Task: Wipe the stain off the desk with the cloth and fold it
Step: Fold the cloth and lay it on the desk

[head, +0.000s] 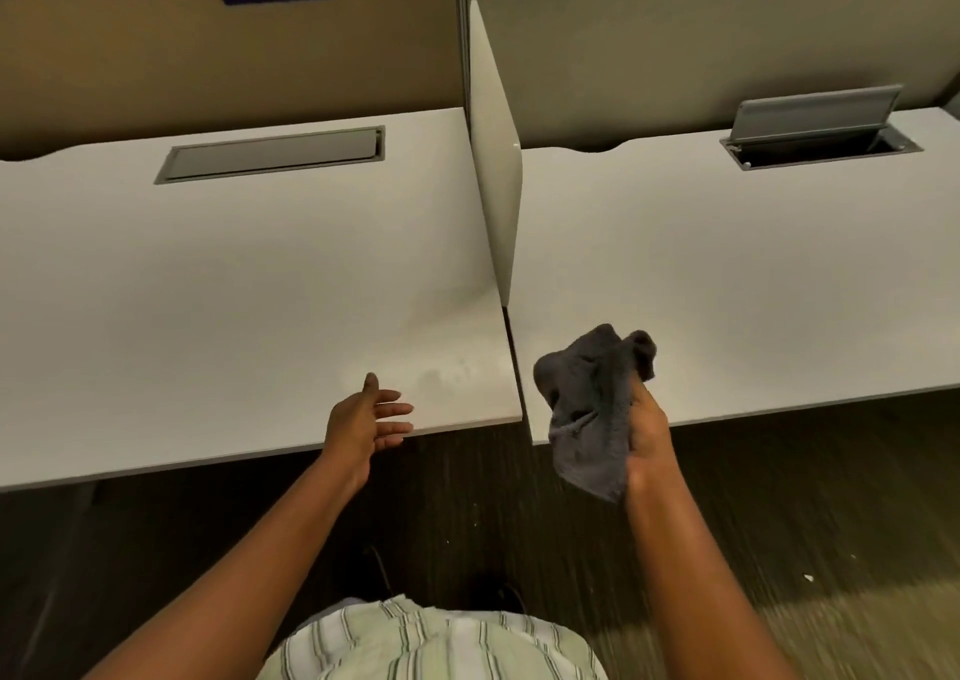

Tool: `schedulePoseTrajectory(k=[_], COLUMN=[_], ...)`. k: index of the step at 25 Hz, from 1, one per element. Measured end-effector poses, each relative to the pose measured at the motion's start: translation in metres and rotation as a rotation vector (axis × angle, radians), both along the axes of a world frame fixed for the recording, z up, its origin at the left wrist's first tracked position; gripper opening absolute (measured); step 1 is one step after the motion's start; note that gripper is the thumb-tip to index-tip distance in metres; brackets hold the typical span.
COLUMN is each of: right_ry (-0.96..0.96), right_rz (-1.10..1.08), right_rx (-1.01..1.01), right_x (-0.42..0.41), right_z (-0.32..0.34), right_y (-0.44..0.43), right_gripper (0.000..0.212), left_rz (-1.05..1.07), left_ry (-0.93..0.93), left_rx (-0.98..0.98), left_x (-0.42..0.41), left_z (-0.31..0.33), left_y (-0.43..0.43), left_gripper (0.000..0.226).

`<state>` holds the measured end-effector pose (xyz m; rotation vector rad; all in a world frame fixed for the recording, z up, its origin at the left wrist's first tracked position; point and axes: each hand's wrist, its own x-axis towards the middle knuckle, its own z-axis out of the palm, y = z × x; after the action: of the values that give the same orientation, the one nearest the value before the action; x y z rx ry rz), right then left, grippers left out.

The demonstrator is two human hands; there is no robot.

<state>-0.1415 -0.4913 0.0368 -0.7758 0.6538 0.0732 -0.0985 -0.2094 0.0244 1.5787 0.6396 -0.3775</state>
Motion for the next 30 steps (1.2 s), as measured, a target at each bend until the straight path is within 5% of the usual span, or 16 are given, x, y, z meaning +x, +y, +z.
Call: schedulePoseTrajectory(k=[3,8,13,15,19,23,27,30], right_ry=[0.11,0.06,0.017,0.059,0.149,0.118,0.096,0.12], right_rz=[0.11,0.303,0.401,0.393,0.34,0.343,0.258,0.241], right_rx=[-0.565,-1.064,-1.153,-1.057,-0.519,0.163,0.273,0.377], right_x=[0.009,0.017,0.024,0.026,0.054,0.098,0.145,0.183], right_z=[-0.014,-0.045,-0.049,-0.042,-0.017,0.014,0.025,0.028], right_y=[0.013,0.067,0.142,0.179,0.235,0.287,0.326,0.34], right_gripper=[0.023,0.032,0.036,0.031,0.011,0.033,0.033,0.061], left_rz=[0.111,0.04,-0.026,-0.065,-0.184,-0.232,-0.19,-0.176], left_ry=[0.02,0.024,0.056,0.073,0.09,0.184,0.325,0.177], left_rx=[0.027,0.059,0.047,0.009,-0.076,-0.28,-0.893,-1.01], left_x=[0.008,0.027,0.054,0.067,0.091,0.112,0.131,0.158], left_z=[-0.007,-0.021,-0.032,-0.034,-0.03,-0.023,-0.011,0.003], left_y=[0.023,0.06,0.107,0.124,0.151,0.188,0.224,0.253], left_gripper=[0.044,0.045,0.048,0.049,0.049,0.061,0.083,0.082])
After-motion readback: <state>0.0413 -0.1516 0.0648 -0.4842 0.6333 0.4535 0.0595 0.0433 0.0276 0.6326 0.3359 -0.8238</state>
